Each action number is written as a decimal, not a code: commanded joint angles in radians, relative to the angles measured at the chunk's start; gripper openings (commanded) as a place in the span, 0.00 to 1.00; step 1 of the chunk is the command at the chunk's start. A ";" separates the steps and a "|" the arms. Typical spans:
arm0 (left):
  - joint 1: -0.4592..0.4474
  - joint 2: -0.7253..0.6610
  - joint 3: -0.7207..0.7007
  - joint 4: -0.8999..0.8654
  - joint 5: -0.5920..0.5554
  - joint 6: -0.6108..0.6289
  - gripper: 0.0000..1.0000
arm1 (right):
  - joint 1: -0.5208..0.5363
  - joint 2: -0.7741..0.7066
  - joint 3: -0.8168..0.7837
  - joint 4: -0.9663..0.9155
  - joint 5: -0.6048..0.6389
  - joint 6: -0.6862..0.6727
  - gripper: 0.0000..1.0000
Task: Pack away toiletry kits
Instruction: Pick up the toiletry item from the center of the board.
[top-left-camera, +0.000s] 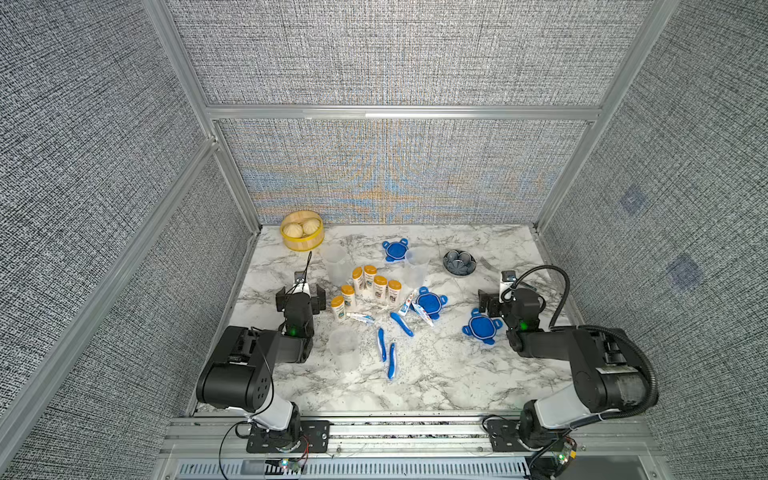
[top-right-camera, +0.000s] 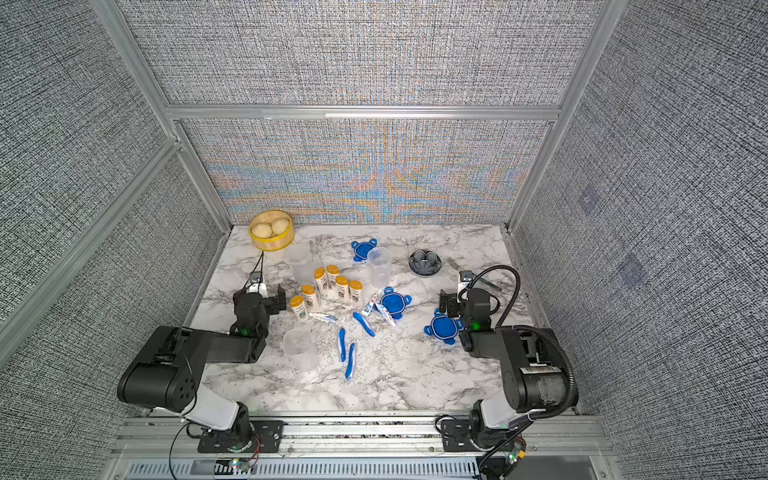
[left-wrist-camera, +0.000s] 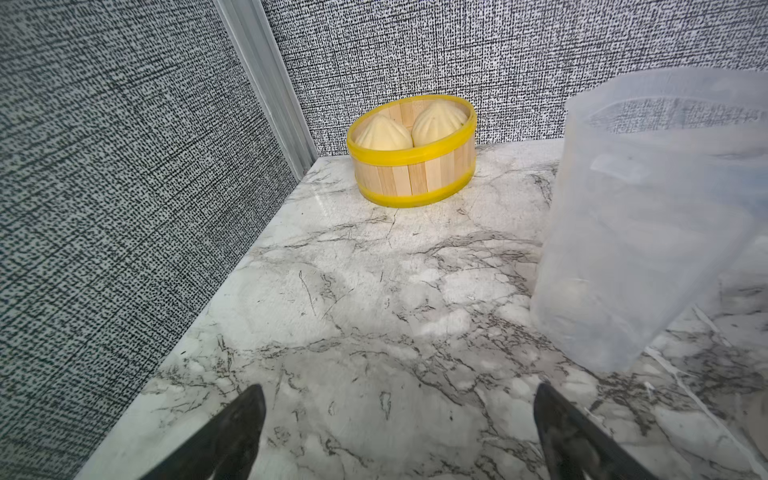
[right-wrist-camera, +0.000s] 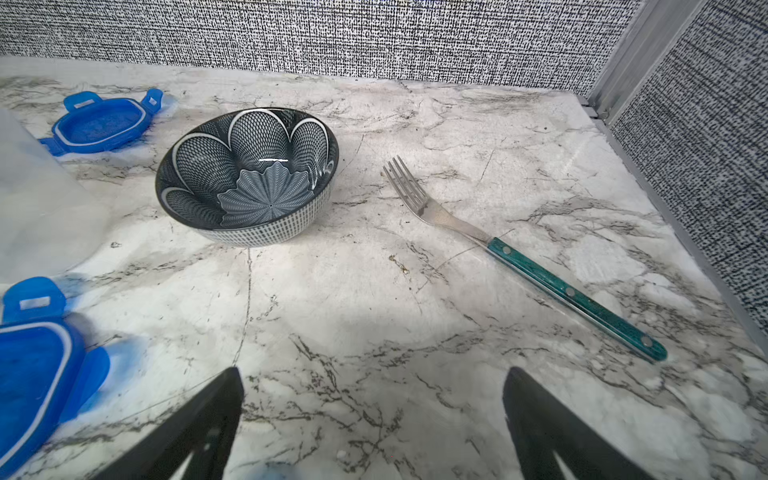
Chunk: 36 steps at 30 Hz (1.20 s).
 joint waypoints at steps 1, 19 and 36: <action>0.000 -0.006 0.005 0.010 0.009 -0.004 0.99 | 0.000 0.000 0.003 0.016 0.004 0.002 0.99; 0.001 -0.006 0.002 0.013 0.011 -0.005 0.99 | -0.002 0.000 0.001 0.018 0.009 0.008 0.99; 0.000 -0.647 0.135 -0.506 0.397 0.028 1.00 | 0.090 -0.394 0.357 -0.717 -0.492 -0.017 0.69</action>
